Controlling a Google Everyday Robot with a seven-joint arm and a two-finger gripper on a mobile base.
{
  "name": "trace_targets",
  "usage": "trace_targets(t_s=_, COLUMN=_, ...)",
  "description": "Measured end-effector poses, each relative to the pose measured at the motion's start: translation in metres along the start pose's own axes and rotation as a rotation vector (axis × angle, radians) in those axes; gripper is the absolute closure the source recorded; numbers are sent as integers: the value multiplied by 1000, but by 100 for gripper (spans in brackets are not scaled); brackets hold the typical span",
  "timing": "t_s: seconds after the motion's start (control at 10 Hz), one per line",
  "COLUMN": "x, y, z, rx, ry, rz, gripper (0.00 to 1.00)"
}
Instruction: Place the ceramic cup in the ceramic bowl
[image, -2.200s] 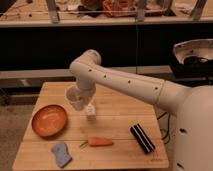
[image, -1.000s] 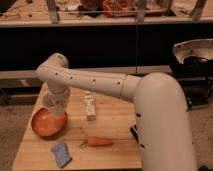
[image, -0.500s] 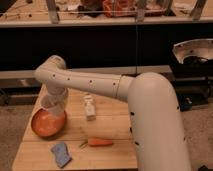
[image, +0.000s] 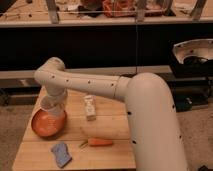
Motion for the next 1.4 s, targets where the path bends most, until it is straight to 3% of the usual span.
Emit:
trace_targets(t_s=0.6, x=0, y=-3, z=9, rx=-1, ry=-3, rz=-19, gripper=97)
trace_targets(t_s=0.9, x=0, y=-4, z=11, rx=0, ry=-2, rz=-23, gripper=81)
trace_targets(t_s=1.4, x=0, y=-7, z=15, rx=4, ry=-3, rz=-30, gripper=34)
